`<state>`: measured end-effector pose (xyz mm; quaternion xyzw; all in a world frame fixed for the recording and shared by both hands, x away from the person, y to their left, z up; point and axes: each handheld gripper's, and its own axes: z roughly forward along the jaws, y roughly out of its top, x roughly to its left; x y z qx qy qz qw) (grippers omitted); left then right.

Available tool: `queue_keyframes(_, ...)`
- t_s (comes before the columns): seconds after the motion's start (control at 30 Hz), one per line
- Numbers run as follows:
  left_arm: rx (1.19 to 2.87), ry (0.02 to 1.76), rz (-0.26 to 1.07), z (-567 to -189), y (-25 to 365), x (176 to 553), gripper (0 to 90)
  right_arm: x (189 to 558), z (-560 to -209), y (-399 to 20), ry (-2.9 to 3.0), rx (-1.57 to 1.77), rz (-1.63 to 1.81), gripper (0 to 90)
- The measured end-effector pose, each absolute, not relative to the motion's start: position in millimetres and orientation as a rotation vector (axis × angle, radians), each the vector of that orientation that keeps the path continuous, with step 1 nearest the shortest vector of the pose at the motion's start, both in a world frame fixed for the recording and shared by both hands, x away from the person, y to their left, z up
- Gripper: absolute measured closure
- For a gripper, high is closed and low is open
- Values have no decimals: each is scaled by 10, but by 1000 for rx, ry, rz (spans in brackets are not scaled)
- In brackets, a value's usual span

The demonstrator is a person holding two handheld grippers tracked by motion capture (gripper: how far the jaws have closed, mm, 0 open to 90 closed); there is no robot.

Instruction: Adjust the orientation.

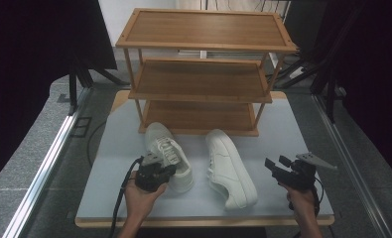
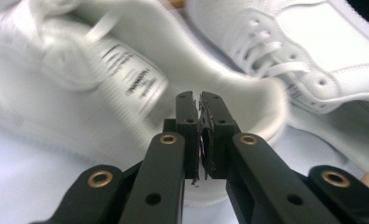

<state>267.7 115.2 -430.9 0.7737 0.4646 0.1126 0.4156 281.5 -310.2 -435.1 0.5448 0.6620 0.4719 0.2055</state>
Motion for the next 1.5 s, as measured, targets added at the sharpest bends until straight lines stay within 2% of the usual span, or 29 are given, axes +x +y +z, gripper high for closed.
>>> queue_keyframes(0.17, 1961, 1128, 275, -4204, 985, 2744, 839, 2819, -4358, -3124, 1831, 1535, 1313, 361)
queue_keyframes(0.3, 2016, 1156, 235, -4316, 903, 2847, 842, 2812, -4347, -3109, 1836, 1523, 1310, 361)
queue_keyframes(0.37, 1966, 1179, 204, -4351, 951, 2853, 856, 2810, -4344, -3106, 1834, 1525, 1312, 361)
queue_keyframes(0.47, 1950, 1238, 228, -4395, 1009, 2853, 894, 2803, -4351, -3123, 1799, 1530, 1313, 367)
queue_keyframes(0.53, 2006, 1283, 262, -4470, 1036, 2872, 895, 2803, -4352, -3127, 1792, 1535, 1313, 367)
queue_keyframes(0.6, 1938, 1274, 218, -4510, 1109, 2854, 900, 2799, -4353, -3133, 1778, 1541, 1312, 367)
queue_keyframes(1.03, 1951, 1278, 211, -4519, 1292, 2708, 900, 2801, -4371, -3124, 1793, 1548, 1303, 365)
queue_keyframes(1.5, 2012, 1263, 236, -4460, 1320, 2729, 900, 2811, -4396, -3164, 1784, 1567, 1298, 365)
